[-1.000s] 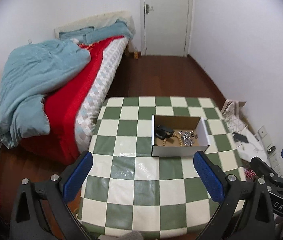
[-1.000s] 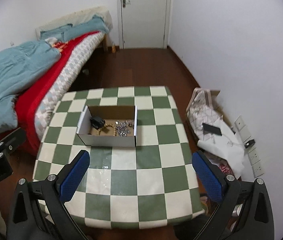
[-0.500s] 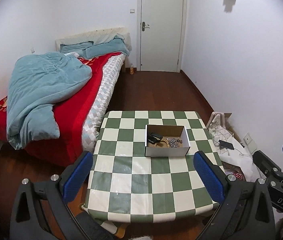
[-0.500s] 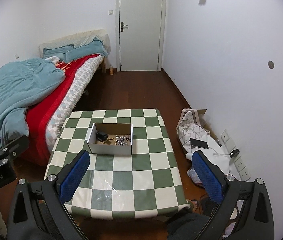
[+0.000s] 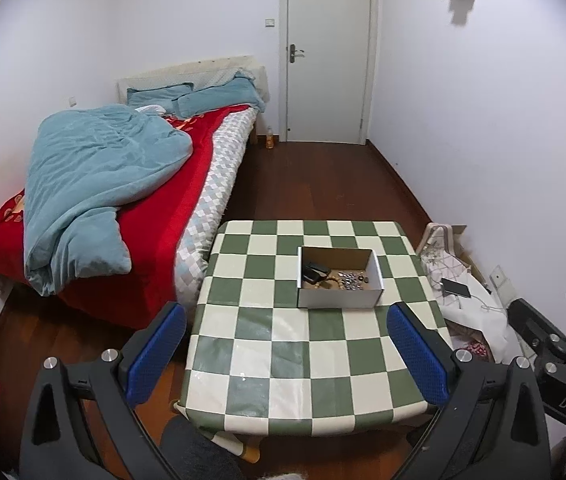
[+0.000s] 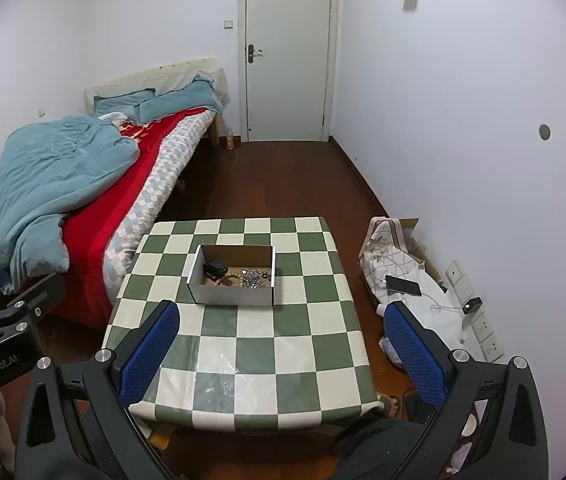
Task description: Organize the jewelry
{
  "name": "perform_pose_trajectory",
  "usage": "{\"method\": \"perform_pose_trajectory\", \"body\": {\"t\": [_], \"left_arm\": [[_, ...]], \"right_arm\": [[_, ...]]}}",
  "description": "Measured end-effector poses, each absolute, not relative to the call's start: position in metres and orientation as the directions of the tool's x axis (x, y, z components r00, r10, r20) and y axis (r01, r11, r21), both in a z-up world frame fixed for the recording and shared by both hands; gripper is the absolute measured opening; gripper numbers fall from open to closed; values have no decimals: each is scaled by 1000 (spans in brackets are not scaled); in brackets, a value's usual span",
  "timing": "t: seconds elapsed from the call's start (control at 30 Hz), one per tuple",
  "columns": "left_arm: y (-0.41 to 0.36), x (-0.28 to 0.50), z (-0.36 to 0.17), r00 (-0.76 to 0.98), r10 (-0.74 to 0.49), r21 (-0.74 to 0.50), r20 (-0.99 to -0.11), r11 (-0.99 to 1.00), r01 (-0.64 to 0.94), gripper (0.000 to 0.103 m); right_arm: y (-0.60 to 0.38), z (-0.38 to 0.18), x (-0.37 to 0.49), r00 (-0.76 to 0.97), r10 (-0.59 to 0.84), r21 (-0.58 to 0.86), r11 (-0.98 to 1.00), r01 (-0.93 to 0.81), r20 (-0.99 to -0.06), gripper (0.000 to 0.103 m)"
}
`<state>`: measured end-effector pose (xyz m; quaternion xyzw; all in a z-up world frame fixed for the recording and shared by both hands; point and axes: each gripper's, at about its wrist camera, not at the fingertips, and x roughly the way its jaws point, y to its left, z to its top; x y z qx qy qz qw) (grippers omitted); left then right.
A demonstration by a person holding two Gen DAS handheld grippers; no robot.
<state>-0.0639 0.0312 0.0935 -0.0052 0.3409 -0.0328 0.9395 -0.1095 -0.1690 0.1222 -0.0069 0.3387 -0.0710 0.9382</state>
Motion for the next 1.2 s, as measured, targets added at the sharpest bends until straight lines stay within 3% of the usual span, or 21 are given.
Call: {"method": "perform_pose_trajectory", "body": {"t": [0.77, 1.2], "left_arm": [[17, 46, 60, 657, -17, 0, -754, 1000, 26, 103], [18, 71, 59, 642, 3, 6, -766, 1000, 2, 103]], "right_arm": [[-183, 75, 24, 669, -162, -76, 985, 156, -725, 103], [-180, 68, 57, 632, -165, -99, 985, 138, -757, 103]]}}
